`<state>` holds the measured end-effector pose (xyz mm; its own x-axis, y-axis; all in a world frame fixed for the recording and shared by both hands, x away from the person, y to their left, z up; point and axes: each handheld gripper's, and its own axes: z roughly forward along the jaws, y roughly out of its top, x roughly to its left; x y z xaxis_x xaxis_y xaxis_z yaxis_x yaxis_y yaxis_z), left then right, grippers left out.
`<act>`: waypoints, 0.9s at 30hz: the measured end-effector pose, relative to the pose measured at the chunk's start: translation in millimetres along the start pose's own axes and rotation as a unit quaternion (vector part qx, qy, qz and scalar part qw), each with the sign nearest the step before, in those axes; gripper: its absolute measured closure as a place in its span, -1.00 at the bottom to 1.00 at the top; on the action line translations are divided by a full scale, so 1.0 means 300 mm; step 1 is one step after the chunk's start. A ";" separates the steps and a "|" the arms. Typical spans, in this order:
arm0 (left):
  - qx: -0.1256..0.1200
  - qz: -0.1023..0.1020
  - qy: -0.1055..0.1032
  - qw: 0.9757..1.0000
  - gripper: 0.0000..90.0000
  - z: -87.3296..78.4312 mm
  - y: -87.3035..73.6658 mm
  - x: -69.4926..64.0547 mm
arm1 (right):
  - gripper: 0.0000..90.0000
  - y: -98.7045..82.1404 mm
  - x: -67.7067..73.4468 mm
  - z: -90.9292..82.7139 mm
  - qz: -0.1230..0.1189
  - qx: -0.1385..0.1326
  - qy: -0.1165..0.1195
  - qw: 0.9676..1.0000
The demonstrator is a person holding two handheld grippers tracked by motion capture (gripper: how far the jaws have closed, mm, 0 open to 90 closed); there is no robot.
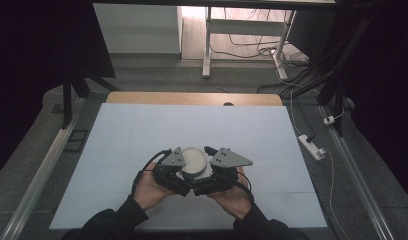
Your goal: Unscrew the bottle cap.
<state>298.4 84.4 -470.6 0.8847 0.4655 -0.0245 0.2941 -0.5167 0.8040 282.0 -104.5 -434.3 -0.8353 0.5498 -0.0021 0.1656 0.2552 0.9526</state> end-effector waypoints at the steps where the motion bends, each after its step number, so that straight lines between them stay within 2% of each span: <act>1: 0.000 0.000 -0.001 1.000 -0.84 0.002 0.001 -0.004 | -1.00 -0.004 0.003 0.005 -0.001 0.000 -0.004 1.000; 4: 0.000 -0.002 -0.003 1.000 -0.84 0.007 0.005 -0.012 | -0.99 -0.013 0.008 0.015 -0.001 0.006 -0.007 1.000; 7: 0.000 -0.002 -0.008 1.000 -0.84 0.008 0.008 -0.015 | -0.85 -0.021 0.006 0.016 0.001 0.004 -0.007 1.000; 14: 0.000 0.004 -0.026 1.000 -0.84 0.009 0.003 -0.008 | -0.83 -0.025 0.005 0.013 -0.009 0.000 0.003 1.000; 20: -0.001 0.028 -0.058 0.998 -0.84 -0.002 0.004 -0.002 | -0.83 -0.023 -0.020 0.002 -0.019 -0.005 0.056 0.998; 25: 0.004 0.049 -0.091 0.995 -0.84 -0.003 -0.002 0.006 | -0.83 -0.022 -0.049 -0.005 -0.022 0.003 0.110 0.994; 27: 0.002 0.050 -0.103 0.993 -0.84 0.001 -0.006 0.007 | -0.83 -0.025 -0.057 -0.005 -0.025 0.006 0.126 0.992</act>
<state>299.9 86.0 -472.3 0.9647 0.2547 -0.0669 0.2026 -0.5555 0.8064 294.2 -116.8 -440.8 -0.9470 0.3201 0.0273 0.1244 0.2871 0.9498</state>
